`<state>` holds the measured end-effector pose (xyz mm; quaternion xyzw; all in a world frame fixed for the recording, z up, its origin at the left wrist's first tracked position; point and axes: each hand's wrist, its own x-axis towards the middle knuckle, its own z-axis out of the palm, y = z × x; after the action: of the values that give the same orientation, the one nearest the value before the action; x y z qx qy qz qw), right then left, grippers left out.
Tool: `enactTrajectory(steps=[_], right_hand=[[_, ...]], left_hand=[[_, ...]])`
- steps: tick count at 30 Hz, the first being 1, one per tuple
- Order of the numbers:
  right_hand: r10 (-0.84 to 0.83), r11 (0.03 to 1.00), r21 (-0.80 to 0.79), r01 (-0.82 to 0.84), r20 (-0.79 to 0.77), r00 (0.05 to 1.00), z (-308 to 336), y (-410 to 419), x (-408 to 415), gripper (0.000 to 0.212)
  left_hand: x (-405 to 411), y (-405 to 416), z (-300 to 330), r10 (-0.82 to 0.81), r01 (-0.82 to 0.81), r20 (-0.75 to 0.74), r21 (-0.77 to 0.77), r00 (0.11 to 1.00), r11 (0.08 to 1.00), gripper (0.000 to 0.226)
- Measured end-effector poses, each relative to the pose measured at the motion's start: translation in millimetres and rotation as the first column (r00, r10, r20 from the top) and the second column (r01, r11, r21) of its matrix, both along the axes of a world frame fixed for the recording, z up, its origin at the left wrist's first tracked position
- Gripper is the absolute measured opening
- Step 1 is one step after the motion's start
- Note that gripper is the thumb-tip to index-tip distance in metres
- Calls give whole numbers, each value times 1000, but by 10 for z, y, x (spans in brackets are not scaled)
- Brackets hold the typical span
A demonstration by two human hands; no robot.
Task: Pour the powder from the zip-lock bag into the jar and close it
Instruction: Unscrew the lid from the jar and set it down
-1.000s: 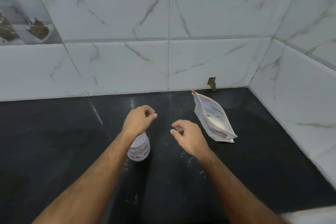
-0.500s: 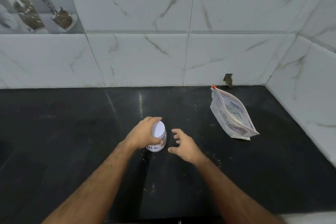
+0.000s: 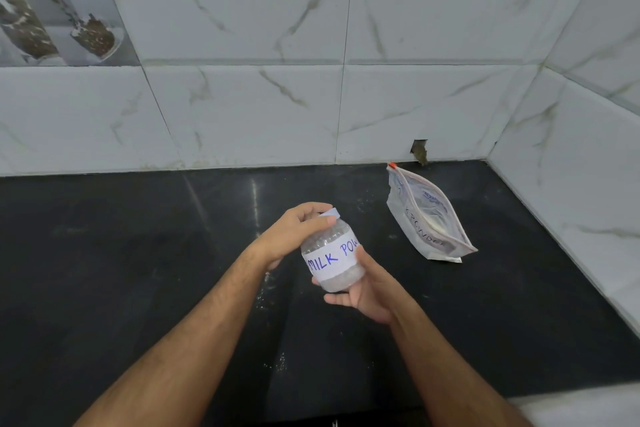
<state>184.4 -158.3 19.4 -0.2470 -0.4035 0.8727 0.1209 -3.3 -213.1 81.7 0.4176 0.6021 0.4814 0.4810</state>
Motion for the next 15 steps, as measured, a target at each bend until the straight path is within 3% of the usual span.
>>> enactTrajectory(steps=[5,11,15], right_hand=[[71,995,64,-70,-16,997,145,-48,16,102],[-33,991,131,29,28,999,277,-50,50,107],[-137,966,232,113,91,986,365,-79,64,91]], left_hand=[[87,110,101,-78,77,-27,-41,997,996,34],[158,229,245,-135,131,-86,-45,987,990,20],[218,263,283,-138,133,-128,-45,982,990,18]])
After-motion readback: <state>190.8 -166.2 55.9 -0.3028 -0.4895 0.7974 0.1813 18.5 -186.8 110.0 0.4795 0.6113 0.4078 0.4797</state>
